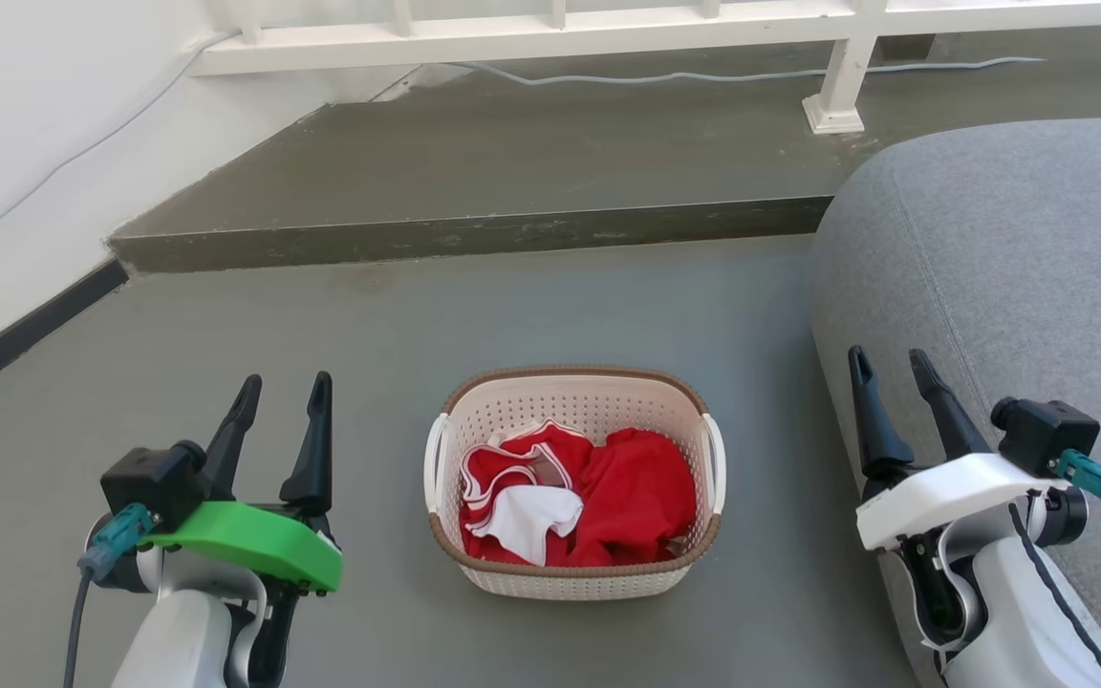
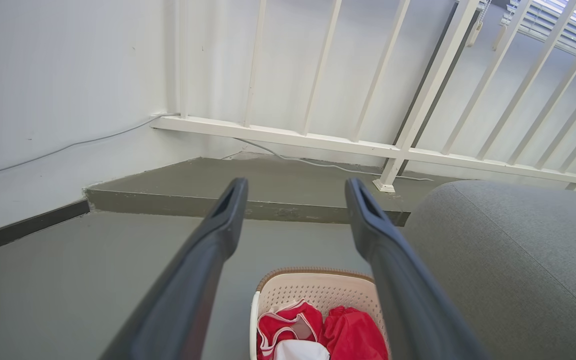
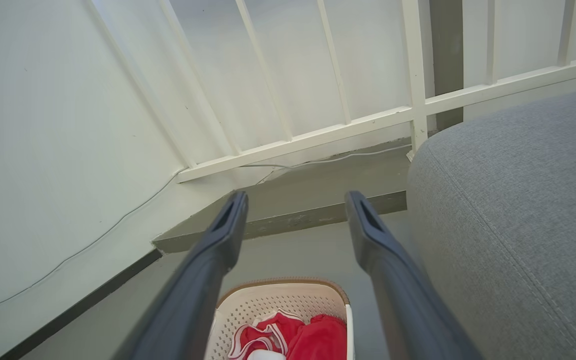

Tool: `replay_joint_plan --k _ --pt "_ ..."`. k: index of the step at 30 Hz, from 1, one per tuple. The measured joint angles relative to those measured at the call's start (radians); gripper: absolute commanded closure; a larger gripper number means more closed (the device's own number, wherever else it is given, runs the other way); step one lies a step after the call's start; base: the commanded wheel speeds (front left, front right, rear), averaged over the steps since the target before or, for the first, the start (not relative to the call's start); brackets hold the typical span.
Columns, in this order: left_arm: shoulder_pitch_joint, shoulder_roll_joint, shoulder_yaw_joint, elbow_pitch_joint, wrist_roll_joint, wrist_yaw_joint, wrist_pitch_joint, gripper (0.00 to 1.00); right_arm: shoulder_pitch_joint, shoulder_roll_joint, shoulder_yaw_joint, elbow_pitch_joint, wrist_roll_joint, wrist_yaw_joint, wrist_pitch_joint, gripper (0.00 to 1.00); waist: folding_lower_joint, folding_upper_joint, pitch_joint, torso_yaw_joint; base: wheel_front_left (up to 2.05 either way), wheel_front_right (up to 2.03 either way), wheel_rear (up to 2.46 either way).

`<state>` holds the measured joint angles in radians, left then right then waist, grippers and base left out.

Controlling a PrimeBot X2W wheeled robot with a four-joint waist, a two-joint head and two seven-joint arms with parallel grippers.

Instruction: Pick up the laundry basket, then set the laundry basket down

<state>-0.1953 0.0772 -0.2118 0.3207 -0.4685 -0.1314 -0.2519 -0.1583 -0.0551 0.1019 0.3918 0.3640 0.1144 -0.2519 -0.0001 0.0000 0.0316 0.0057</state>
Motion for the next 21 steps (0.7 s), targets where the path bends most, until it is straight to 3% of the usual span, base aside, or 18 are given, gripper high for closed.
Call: replay_joint_plan --k 21 --pt "0.036 -0.011 0.013 -0.022 0.053 0.000 0.000 0.00 0.025 0.006 -0.003 -0.030 -0.021 0.000 0.000 0.00 0.0000 0.0000 0.013 -0.004 0.00 0.00 0.00"
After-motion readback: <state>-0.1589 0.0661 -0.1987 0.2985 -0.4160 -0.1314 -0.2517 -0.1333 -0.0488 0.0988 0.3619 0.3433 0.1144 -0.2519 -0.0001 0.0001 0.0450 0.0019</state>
